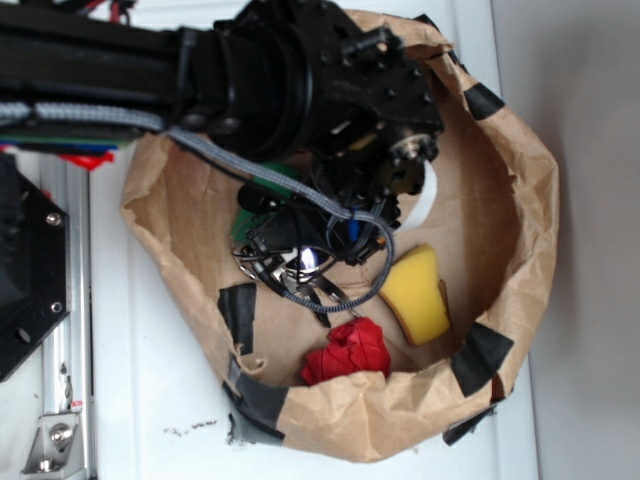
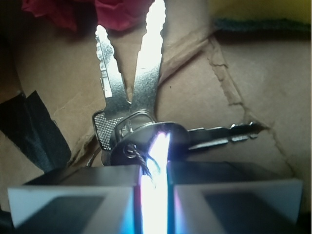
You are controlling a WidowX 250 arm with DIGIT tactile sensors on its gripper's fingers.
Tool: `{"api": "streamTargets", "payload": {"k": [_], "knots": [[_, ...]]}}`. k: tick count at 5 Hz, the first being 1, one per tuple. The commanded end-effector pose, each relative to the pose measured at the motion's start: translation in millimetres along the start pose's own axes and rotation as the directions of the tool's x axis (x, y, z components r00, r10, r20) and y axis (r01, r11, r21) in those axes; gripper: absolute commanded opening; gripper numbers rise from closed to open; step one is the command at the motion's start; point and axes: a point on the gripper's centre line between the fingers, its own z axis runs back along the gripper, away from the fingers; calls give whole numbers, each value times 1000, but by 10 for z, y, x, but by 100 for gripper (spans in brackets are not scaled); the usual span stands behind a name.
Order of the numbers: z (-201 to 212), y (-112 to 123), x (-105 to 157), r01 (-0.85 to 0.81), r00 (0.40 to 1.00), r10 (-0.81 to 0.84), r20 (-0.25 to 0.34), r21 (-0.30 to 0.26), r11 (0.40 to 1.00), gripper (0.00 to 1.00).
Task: Grab the silver keys.
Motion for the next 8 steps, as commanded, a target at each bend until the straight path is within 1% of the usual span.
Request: {"api": "streamTargets", "payload": {"k": [1,3,4,5,6,7,8], "knots": [[1105,-141,45,-188,943,192,273,-38,981,0],[1114,-158,77,-227,941,209,267,38,973,0],[1123,-165,75,-227,941,209,267,36,973,0],[1056,-134,82,-226,945,204,255,61,972,0],[949,-43,92,-238,950,213,227,89,967,0],[833,30,131,-263,947,235,220,106,959,100],[706,-129,207,-232,948,202,246,99,968,100]]}}
